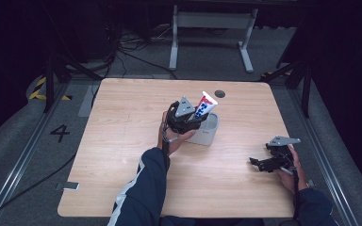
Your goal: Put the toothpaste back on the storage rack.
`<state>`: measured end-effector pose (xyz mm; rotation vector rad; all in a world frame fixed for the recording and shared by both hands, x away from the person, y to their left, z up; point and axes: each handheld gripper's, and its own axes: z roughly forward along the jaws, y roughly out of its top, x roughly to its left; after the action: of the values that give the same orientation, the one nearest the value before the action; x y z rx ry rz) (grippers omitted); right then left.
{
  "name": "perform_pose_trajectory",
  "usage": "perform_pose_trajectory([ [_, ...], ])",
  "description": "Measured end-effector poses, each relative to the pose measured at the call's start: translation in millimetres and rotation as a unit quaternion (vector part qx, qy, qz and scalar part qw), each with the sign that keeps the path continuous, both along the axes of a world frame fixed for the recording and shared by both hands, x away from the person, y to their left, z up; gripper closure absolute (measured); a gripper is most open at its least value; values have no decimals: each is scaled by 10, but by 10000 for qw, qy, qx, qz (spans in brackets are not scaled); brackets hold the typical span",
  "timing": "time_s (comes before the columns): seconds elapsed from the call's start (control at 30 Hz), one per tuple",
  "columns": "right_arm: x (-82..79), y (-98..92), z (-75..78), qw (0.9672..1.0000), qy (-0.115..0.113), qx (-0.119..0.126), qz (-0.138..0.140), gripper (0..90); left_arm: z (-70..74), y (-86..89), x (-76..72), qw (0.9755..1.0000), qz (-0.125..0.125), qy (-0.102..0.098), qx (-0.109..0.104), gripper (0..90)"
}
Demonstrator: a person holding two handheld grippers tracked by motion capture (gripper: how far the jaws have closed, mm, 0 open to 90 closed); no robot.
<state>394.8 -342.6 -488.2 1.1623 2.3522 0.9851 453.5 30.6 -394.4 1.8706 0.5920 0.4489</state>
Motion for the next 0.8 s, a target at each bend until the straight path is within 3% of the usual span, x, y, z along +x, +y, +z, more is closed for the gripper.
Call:
perform_pose_trajectory([
  [0.43, 1, -1, 0, 10000, 1, 1, 9, 3, -56, -27, -9, 9995, -21, 166, 281, 568],
  [0.8, 1, -1, 0, 10000, 1, 1, 9, 3, -80, -2, -11, 9990, -52, 237, 373, 561],
])
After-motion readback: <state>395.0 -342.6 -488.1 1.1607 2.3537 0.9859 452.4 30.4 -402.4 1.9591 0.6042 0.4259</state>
